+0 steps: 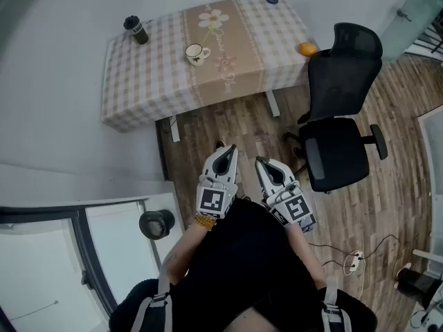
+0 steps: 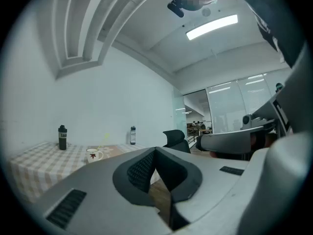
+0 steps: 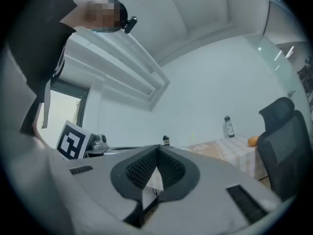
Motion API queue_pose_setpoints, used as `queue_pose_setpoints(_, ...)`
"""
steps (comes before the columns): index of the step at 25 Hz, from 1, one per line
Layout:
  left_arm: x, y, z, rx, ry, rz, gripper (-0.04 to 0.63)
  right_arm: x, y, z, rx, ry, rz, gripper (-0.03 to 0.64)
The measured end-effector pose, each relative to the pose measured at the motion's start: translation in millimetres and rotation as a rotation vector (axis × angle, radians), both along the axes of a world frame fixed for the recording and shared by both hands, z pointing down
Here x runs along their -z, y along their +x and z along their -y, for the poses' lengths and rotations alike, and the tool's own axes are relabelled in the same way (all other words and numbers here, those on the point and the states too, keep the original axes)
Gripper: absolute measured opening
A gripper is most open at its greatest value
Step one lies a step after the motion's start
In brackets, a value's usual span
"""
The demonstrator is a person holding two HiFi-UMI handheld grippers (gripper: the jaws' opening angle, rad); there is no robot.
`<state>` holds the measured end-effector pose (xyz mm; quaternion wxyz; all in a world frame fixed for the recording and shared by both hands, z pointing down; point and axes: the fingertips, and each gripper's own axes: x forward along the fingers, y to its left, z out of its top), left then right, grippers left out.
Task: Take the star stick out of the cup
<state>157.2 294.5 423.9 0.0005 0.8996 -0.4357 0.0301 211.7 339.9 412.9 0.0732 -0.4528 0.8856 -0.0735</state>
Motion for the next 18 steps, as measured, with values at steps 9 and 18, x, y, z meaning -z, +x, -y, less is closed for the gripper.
queue_pose_setpoints(9,8.0,-6.2,1.3,0.016,0.009,0.027,0.002,2.4,0.9,7.2,0.012,0.003,0.056,0.005)
queue_pose_setpoints(18,1.7,-15.4,15.7,0.024,0.008,0.001,0.002,-11.6,8.1,33.3,-0.051,-0.054,0.051,0.005)
